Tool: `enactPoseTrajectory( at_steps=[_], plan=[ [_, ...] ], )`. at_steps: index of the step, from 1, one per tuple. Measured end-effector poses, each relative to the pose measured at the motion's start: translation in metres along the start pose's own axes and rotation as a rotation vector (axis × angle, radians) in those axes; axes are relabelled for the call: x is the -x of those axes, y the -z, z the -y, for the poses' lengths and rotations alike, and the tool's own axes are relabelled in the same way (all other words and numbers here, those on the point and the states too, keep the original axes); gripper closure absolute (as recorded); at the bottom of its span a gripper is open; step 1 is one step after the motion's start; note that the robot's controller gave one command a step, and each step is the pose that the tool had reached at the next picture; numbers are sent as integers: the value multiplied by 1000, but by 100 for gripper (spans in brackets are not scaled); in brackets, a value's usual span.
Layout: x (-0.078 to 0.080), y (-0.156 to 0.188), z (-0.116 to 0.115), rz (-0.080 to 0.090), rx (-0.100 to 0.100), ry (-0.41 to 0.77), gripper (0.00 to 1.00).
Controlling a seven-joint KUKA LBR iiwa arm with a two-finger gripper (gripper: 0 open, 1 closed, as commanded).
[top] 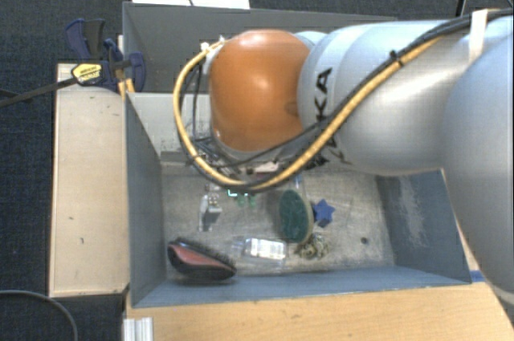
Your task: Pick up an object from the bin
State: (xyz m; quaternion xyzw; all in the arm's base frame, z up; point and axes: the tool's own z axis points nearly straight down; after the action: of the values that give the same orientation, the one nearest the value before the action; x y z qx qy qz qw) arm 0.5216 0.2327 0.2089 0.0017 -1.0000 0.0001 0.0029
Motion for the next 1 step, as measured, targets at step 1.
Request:
enactPoseTrajectory(
  at_steps=[1],
  plan=[
    [-46, -109, 94, -2, -3, 217, 0]
  ],
)
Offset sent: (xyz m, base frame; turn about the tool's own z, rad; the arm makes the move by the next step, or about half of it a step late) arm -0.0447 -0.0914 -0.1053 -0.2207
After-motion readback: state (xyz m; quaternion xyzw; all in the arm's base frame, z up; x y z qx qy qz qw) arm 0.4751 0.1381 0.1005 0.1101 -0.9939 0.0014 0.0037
